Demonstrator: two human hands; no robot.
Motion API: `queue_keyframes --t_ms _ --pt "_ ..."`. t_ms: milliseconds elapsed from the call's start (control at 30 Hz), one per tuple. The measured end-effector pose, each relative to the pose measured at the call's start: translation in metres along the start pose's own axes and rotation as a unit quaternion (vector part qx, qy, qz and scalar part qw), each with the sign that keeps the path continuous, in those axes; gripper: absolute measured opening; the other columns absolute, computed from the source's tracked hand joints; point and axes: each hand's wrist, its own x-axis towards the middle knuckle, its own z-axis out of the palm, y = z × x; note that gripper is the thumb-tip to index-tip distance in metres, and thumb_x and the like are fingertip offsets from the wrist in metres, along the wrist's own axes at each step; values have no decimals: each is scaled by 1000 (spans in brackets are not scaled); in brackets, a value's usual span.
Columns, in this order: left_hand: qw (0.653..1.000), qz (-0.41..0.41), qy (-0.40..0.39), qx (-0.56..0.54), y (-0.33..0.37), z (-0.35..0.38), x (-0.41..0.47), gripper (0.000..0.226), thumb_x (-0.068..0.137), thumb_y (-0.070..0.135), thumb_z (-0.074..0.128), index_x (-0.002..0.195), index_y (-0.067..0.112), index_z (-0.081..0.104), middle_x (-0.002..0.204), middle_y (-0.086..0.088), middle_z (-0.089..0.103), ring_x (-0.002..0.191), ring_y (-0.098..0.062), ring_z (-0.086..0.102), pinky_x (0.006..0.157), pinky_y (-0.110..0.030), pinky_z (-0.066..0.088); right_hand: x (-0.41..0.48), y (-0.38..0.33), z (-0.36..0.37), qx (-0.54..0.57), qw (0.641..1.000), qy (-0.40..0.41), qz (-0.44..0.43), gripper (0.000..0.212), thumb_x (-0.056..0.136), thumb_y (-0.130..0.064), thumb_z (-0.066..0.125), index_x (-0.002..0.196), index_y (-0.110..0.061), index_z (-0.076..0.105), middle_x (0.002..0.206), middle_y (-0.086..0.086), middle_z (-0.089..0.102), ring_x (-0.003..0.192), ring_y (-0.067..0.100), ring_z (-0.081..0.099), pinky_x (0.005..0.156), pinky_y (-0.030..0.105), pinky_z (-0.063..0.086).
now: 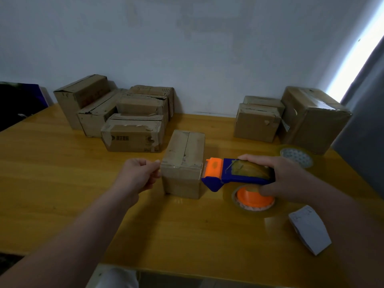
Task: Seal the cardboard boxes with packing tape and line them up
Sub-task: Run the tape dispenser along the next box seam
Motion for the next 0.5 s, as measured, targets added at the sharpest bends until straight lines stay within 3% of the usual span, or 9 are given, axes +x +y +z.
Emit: queue_keyframes --t_ms 233,367,500 --pt "998 12 -18 63 -3 4 -4 24 99 29 48 87 10 58 70 -9 57 63 -19 49 59 -30 43 2 1 8 8 1000 4 1 78 77 -6 73 131 -49 36 91 -15 57 58 -6 57 49 12 42" --pt "992 -3 -45 119 -3 2 -3 16 100 27 45 97 14 55 86 -10 61 76 -22 54 68 -33 46 1 1 10 9 1000 10 6 80 76 -5 73 130 -50 35 91 -11 58 58 -4 56 49 13 43" --pt "995 67 38 60 -3 0 -5 12 97 18 51 98 17 63 102 -5 66 92 -18 60 81 -34 49 -1 0 12 14 1000 17 5 80 76 -4 73 131 -49 35 90 -11 57 58 -6 56 49 12 42"
